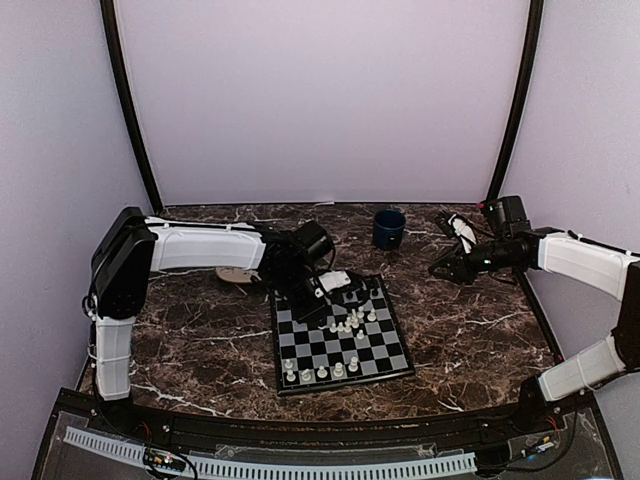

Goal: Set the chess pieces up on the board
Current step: Pick up the pawn from the chessboard, then place the pawn on b2.

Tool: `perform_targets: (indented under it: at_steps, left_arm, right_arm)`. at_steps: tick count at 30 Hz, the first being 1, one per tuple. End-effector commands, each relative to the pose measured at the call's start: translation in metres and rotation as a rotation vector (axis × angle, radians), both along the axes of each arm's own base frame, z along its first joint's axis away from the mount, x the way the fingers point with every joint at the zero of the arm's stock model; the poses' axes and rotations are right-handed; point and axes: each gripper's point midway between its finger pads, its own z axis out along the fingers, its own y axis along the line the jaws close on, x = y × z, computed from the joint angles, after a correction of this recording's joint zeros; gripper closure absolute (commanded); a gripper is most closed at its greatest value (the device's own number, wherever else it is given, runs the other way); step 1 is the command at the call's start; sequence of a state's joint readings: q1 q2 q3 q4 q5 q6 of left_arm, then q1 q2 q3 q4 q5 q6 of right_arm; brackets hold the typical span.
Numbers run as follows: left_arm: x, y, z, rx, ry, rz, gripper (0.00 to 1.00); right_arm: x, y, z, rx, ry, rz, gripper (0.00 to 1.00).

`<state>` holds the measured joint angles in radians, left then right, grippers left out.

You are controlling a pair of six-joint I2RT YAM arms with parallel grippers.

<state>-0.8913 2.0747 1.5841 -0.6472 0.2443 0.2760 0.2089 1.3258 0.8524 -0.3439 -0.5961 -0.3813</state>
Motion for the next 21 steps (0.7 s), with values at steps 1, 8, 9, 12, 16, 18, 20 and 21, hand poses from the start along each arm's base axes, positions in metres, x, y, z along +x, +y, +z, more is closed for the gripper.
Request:
perform_targets:
  at_steps: [1, 8, 9, 12, 16, 18, 20, 21]
  left_arm:
    - [-0.015, 0.016, 0.041, -0.027, -0.023, 0.012, 0.95]
    - [-0.047, 0.044, 0.050, -0.038, 0.010, 0.015, 0.95]
    - [-0.051, 0.047, 0.052, -0.043, 0.009, 0.010, 0.94]
    - [-0.064, 0.052, 0.048, -0.028, 0.018, -0.011, 0.94]
    - [-0.074, 0.053, 0.040, -0.006, 0.026, -0.031, 0.94]
    - [-0.077, 0.051, 0.037, -0.006, 0.027, -0.040, 0.94]
    - [-0.079, 0.047, 0.034, -0.008, 0.031, -0.053, 0.94]
    - [-0.080, 0.045, 0.031, -0.004, 0.033, -0.060, 0.94]
  right_arm:
    - [0.000, 0.002, -0.003, 0.016, 0.008, 0.011, 0.65]
    - [0.000, 0.002, -0.005, 0.016, 0.018, 0.012, 0.65]
    - [0.000, 0.002, -0.006, 0.016, 0.019, 0.012, 0.65]
    - [0.000, 0.002, -0.007, 0.016, 0.025, 0.014, 0.65]
    - [0.001, 0.002, -0.008, 0.016, 0.028, 0.013, 0.65]
    - [0.001, 0.002, -0.007, 0.015, 0.026, 0.013, 0.65]
    - [0.001, 0.002, -0.008, 0.015, 0.027, 0.012, 0.65]
    - [0.001, 0.002, -0.008, 0.015, 0.027, 0.013, 0.65]
